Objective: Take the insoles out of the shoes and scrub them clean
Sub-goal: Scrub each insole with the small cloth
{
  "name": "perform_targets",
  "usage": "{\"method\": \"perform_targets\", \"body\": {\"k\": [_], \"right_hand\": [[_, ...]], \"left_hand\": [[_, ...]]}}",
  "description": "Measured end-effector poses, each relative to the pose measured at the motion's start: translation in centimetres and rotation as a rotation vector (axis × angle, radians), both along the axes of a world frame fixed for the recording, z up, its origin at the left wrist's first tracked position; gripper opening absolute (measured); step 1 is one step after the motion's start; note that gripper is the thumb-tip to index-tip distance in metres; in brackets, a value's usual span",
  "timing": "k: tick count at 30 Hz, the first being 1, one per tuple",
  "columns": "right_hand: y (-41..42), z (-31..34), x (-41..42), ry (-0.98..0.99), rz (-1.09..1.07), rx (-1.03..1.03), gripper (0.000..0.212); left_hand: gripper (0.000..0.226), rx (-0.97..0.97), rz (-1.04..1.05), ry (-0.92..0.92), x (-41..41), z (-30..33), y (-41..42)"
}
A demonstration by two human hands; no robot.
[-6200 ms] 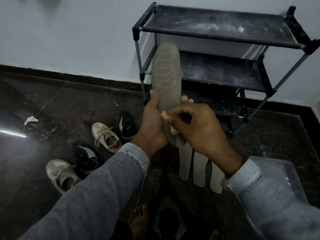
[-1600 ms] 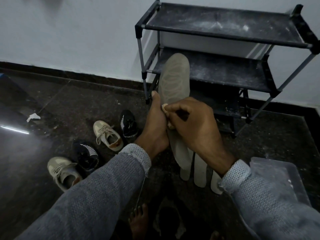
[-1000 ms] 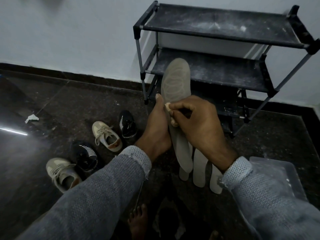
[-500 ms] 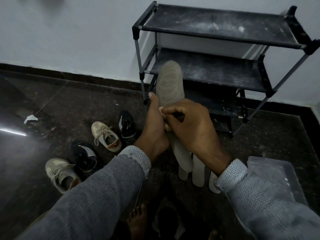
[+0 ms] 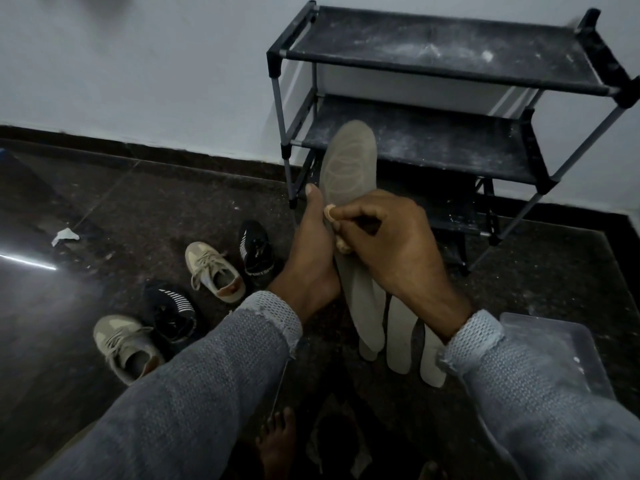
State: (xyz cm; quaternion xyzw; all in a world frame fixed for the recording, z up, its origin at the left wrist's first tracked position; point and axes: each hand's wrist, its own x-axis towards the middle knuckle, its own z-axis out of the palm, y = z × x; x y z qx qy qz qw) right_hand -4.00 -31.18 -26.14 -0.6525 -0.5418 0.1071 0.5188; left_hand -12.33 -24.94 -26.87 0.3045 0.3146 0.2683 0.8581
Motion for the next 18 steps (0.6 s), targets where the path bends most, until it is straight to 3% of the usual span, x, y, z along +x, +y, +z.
{"method": "perform_targets", "body": {"k": [3, 6, 13, 18], "right_hand": [[0.1, 0.1, 0.9, -0.158, -0.118, -0.013, 0.011], [0.2, 0.2, 2.0, -0.164, -0.214, -0.017, 0.012], [0.2, -0.1, 0.1, 0.035, -0.001, -0.024, 0.01], [0.2, 0.3, 0.9, -0.125, -0.123, 0.022, 0.007]], "left_hand": [[0.072, -0.021, -0.028, 0.005, 0.3, 0.2, -0.4], [0.074, -0.035, -0.052, 0.0, 0.7, 0.4, -0.7], [0.073, 0.025, -0.045, -0.051, -0.1, 0.2, -0.1], [0.073, 0.025, -0.059, -0.026, 0.3, 0.2, -0.4]]}}
